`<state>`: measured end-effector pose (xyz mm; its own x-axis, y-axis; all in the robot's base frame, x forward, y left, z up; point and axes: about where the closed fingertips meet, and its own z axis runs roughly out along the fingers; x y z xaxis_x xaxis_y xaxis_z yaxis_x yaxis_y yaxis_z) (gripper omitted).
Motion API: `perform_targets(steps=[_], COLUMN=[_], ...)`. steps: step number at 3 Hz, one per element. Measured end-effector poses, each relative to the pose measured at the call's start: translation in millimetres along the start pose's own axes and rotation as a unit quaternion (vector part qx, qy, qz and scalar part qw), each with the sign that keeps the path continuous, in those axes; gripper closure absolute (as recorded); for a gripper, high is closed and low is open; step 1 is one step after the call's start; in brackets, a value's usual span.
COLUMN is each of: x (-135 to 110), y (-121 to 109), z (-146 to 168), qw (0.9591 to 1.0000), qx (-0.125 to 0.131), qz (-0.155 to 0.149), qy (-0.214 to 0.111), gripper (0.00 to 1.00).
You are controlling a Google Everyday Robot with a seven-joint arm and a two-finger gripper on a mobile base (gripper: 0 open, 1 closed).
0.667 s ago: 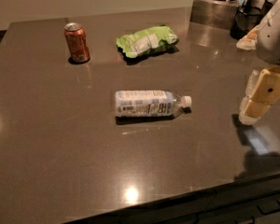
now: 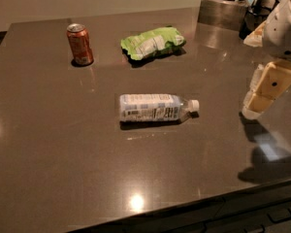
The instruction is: Move green rice chip bag near blue plastic bottle
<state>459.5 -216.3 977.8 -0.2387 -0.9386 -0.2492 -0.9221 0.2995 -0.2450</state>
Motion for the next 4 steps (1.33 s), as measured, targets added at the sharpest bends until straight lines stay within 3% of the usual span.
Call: perform_targets(steps=[1, 2, 4], x=[-6, -11, -27], y=[-30, -63, -133], z=[15, 32, 73], qw=[0.9994, 0.9963, 0.9816], qx=[-0.003, 0.0, 0.018], qz=[0.027, 0.07, 0.154], qy=[-0.02, -0.05, -0.111], gripper=[0.0, 0.0, 0.0])
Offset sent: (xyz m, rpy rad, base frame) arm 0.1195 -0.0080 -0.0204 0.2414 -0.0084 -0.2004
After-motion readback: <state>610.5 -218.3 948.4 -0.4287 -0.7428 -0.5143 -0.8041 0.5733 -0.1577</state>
